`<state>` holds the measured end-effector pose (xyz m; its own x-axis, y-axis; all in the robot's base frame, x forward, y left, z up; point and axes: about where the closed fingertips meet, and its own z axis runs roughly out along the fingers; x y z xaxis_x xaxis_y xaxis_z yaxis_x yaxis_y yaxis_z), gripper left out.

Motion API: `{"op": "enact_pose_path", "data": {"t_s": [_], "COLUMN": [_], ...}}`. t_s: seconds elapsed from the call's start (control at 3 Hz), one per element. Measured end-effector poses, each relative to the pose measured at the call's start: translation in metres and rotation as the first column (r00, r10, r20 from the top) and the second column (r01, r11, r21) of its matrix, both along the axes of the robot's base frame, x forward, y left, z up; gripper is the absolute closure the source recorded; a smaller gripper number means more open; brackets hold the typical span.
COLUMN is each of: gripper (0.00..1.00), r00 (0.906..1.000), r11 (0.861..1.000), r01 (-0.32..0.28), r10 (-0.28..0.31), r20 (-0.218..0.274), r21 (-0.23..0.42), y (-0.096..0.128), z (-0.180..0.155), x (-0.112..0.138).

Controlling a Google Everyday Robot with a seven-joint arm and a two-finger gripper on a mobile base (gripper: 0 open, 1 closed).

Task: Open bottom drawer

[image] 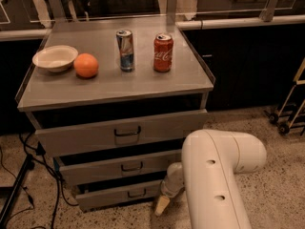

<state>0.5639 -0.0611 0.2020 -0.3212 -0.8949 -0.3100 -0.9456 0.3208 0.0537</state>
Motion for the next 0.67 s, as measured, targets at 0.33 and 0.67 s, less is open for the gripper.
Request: {"op": "enact_pose_path", "data": {"t_s": [0.33,0.67], "gripper": [0.00,0.00], "r00": [0.9984,0.9983], "r11": [1.000,1.000], "r01": [-0.013,-0.014], "r10": [0.014,0.014], "r20": [-0.056,-0.057], "r21": [0.015,0.015], "y": [-0.0040,-0.0042], "z": [-0.0037,-0.0040], "x": [-0.0332,-0.0342]}}
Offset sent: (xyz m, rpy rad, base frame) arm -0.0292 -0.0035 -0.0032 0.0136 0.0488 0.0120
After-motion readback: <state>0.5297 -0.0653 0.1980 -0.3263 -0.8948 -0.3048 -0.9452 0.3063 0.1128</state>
